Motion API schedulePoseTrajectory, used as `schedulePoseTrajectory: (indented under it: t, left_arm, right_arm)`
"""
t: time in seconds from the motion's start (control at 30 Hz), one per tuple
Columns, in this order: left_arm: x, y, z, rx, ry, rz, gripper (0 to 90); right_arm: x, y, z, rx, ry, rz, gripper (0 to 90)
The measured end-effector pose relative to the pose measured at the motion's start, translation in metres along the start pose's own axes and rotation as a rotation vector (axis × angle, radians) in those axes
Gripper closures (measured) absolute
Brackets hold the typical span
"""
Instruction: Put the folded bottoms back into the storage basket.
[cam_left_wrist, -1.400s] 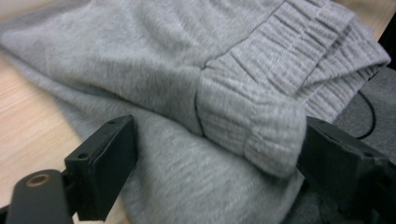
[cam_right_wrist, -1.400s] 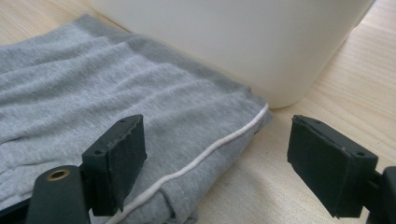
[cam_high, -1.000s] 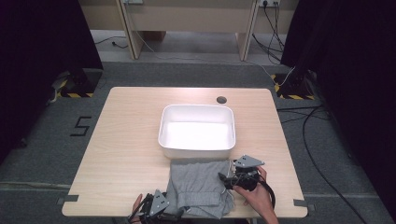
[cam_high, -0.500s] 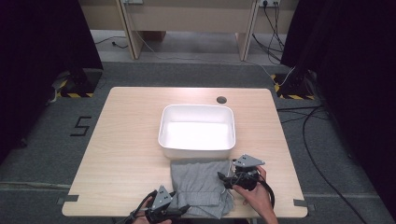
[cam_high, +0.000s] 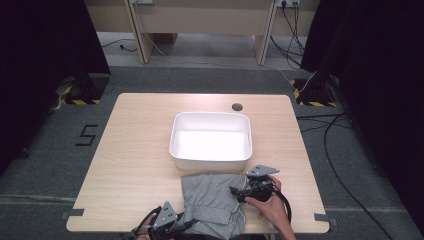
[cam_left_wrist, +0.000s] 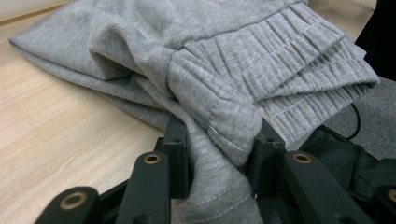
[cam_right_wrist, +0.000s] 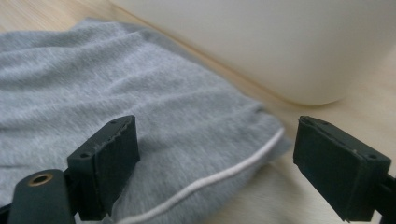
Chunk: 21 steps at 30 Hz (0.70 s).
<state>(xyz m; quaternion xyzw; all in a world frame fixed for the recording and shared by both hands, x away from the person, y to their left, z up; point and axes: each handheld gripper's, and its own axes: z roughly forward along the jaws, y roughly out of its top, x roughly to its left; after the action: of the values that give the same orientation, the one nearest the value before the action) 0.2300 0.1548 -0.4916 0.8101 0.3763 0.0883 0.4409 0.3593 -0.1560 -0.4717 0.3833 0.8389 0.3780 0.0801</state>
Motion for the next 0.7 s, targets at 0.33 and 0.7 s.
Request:
schedulePoseTrajectory:
  t: [0.33,0.7]
  left_arm:
    - [0.004,0.001,0.003,0.000,-0.021,-0.035,56.9]
    - [-0.001,0.005,0.016,-0.035,-0.021,-0.052,45.6]
  right_arm:
    - [0.000,-0.003,0.014,0.023,0.081,0.032,19.1]
    - [0.005,-0.004,0.015,-0.023,0.127,-0.015,54.1]
